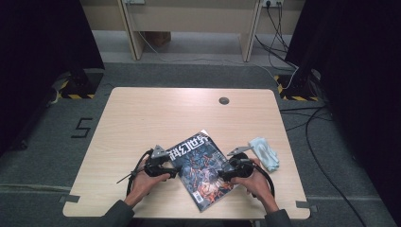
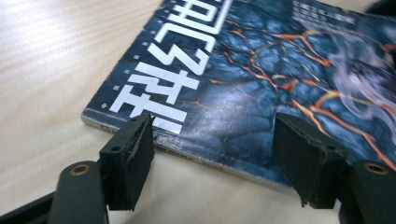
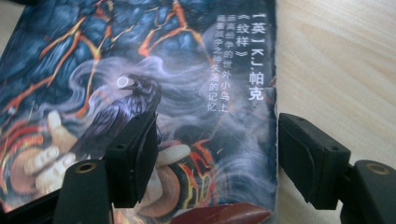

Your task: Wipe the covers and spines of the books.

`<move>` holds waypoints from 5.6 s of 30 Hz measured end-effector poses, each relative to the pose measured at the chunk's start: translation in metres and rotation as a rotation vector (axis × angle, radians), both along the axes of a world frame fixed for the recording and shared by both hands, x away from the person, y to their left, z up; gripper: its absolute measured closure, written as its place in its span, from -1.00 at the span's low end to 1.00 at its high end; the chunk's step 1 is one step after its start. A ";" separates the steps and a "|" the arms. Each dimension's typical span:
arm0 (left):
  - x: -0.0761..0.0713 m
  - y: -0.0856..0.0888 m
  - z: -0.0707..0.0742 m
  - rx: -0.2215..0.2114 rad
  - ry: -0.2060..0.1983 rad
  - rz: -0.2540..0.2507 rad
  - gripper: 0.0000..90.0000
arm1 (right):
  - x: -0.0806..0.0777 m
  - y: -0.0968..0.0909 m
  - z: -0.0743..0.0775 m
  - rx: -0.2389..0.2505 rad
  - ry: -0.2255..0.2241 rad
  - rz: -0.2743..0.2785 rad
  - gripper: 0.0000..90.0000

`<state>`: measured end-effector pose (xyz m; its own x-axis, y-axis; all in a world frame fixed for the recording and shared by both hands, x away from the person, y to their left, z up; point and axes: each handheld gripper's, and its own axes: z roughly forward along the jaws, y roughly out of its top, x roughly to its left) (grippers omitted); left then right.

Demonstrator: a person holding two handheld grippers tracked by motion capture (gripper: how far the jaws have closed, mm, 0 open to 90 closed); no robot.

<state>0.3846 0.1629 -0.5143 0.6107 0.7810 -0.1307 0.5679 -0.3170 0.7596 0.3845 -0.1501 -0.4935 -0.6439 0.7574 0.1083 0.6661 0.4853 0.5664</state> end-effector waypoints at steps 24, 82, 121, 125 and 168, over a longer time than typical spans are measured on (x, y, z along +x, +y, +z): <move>-0.037 -0.022 0.004 0.039 0.040 -0.103 -0.24 | -0.013 0.003 -0.001 -0.007 -0.017 0.001 -0.34; -0.018 -0.010 0.004 0.085 -0.041 -0.042 -0.11 | -0.007 0.036 -0.004 -0.012 -0.049 -0.029 -0.51; -0.014 0.008 0.010 -0.006 0.003 -0.001 -0.42 | 0.010 0.018 0.005 0.122 -0.094 -0.089 -0.40; -0.019 0.008 0.011 -0.006 0.015 -0.011 -0.46 | 0.012 0.009 0.011 0.123 -0.121 -0.114 -0.38; -0.049 0.043 0.003 0.110 0.061 -0.065 -0.58 | 0.036 -0.109 0.004 -0.124 -0.126 -0.344 0.33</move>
<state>0.3351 0.2061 -0.5115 0.6538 0.7519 -0.0849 0.5878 -0.4340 0.6827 0.4209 -0.2587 -0.4893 -0.3519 0.9340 -0.0616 0.7310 0.3153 0.6052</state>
